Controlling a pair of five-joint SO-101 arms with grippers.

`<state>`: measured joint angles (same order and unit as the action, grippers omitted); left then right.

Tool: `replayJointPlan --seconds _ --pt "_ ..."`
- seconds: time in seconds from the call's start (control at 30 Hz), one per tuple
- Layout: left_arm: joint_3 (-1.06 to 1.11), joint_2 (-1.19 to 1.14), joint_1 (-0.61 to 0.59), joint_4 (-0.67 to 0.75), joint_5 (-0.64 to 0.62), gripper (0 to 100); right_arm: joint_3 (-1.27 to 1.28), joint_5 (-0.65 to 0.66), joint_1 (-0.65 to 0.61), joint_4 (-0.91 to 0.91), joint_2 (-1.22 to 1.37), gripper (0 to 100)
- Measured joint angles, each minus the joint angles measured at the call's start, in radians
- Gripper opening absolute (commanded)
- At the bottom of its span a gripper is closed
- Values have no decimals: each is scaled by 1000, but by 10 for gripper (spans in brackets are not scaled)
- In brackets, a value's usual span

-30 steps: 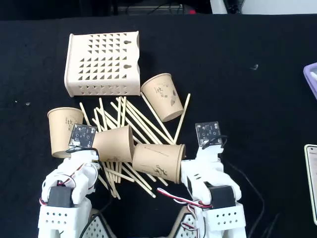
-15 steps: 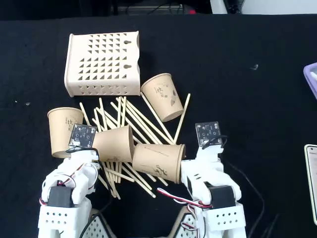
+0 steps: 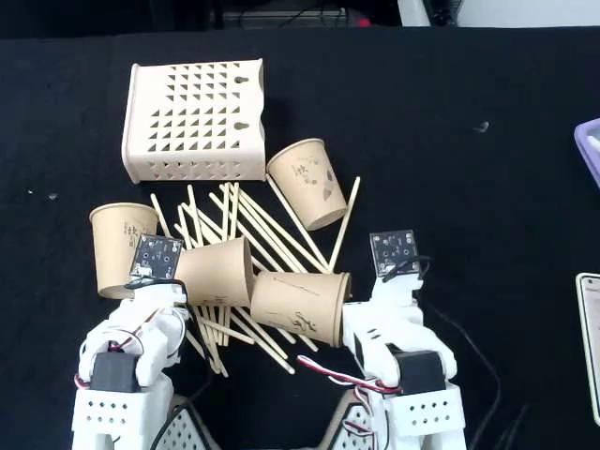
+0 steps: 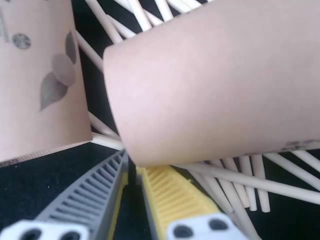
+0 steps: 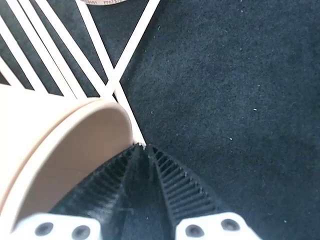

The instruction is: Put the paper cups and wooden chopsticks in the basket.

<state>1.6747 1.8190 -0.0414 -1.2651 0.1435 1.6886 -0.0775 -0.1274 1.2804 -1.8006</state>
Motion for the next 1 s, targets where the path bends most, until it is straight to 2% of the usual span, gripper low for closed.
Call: replayJointPlan --seconds 0.17,0.4,0.5,0.63,0.73,0.83,1.0 --pt "-25 0 -64 120 35 30 0 0 0 -112 0 18" --pt "-296 3 -204 155 106 30 -190 0 12 -140 0 31" --pt "-419 9 -233 157 109 38 -315 57 63 -143 0 130" --pt "-526 11 -239 196 112 184 -494 242 118 -152 0 266" --pt "-542 11 -239 296 86 263 -597 253 123 -207 0 259" --pt "-543 8 -239 422 -9 249 -681 233 126 -262 0 240" --pt "-554 -161 -239 611 -43 249 -847 195 123 -279 74 240"
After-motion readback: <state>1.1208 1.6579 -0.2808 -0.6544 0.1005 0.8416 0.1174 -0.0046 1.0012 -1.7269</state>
